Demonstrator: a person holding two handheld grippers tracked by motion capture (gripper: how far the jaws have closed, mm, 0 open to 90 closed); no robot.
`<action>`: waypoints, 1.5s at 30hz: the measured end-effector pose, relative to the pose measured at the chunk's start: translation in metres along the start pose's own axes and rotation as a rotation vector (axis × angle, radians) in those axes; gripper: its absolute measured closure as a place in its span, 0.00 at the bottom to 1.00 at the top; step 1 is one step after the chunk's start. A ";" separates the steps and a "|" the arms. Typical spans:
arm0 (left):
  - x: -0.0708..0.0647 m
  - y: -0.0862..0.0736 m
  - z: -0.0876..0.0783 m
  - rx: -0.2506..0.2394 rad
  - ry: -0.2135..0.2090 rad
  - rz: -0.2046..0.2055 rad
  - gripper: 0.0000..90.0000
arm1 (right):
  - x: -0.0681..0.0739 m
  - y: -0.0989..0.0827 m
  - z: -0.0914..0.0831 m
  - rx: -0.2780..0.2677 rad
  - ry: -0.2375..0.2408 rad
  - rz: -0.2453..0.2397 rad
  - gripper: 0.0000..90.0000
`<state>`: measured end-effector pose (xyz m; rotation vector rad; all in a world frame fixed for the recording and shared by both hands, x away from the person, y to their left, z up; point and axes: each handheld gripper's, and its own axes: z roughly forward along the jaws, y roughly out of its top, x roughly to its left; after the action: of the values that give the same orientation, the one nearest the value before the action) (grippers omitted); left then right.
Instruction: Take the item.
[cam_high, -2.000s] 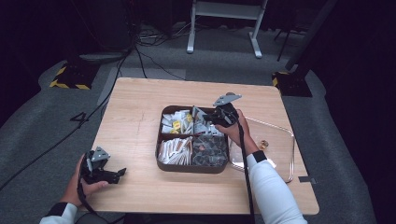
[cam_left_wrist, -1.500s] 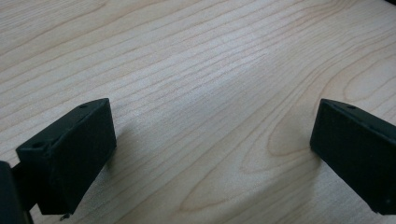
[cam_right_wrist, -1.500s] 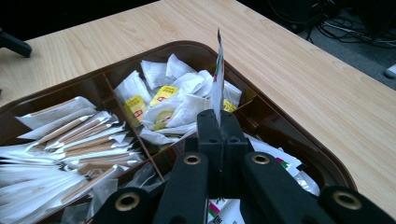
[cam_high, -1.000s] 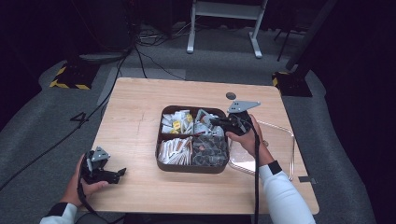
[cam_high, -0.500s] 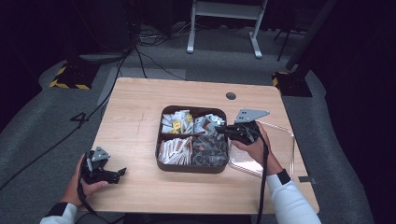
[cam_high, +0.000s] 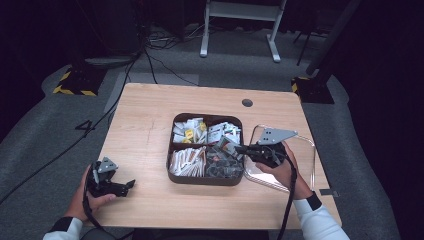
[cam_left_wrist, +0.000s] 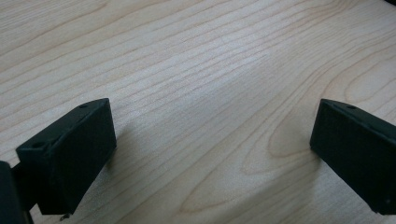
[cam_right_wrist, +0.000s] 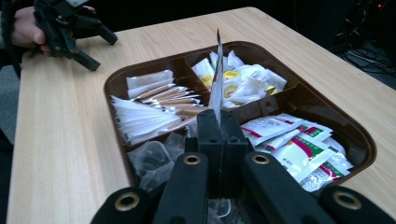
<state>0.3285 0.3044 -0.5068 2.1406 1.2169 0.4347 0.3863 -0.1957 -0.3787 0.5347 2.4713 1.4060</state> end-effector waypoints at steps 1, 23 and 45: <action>0.000 0.000 0.000 0.000 0.000 0.000 0.01 | 0.002 -0.001 -0.002 -0.003 0.006 0.000 1.00; 0.000 0.000 0.000 -0.002 0.001 -0.003 0.01 | 0.053 -0.017 0.003 0.041 0.150 -0.063 1.00; 0.000 -0.001 -0.001 -0.001 0.003 -0.010 0.01 | 0.100 -0.045 0.044 0.196 0.306 -0.106 1.00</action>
<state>0.3277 0.3053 -0.5069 2.1336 1.2277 0.4337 0.3040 -0.1397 -0.4432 0.2330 2.8522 1.2958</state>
